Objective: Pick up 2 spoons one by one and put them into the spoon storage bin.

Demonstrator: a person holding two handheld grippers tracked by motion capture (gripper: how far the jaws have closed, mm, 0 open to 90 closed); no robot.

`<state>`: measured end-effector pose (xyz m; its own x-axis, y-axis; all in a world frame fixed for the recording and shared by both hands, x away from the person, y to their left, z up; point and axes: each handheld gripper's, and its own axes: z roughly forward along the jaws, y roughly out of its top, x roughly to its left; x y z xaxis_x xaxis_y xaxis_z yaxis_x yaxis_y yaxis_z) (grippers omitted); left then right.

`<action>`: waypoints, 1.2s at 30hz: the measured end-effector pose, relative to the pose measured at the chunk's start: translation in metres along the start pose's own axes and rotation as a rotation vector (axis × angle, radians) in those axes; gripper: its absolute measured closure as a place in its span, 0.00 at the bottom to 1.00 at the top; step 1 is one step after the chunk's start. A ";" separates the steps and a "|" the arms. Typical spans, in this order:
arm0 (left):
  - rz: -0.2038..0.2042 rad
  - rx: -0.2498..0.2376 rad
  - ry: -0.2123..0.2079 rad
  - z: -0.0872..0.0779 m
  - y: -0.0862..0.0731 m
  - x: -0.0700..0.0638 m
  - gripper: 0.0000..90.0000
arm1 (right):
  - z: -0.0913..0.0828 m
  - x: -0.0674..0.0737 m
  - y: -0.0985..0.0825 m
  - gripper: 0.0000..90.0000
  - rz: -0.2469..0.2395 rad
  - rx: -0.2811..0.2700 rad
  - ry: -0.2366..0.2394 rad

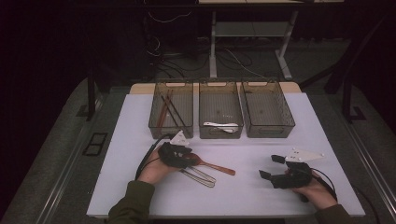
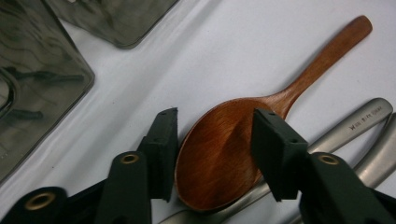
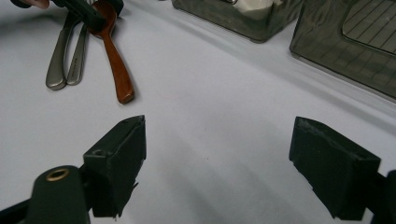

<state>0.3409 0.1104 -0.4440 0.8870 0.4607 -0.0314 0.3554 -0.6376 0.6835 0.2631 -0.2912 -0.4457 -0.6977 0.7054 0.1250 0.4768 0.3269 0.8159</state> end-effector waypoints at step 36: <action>0.101 -0.129 -0.047 -0.018 0.009 -0.015 0.92 | -0.001 -0.001 0.000 0.20 -0.002 -0.004 0.003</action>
<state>0.3259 0.1090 -0.4242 0.9302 0.3670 0.0101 0.2257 -0.5934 0.7727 0.2635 -0.2927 -0.4449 -0.6999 0.7031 0.1252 0.4737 0.3258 0.8182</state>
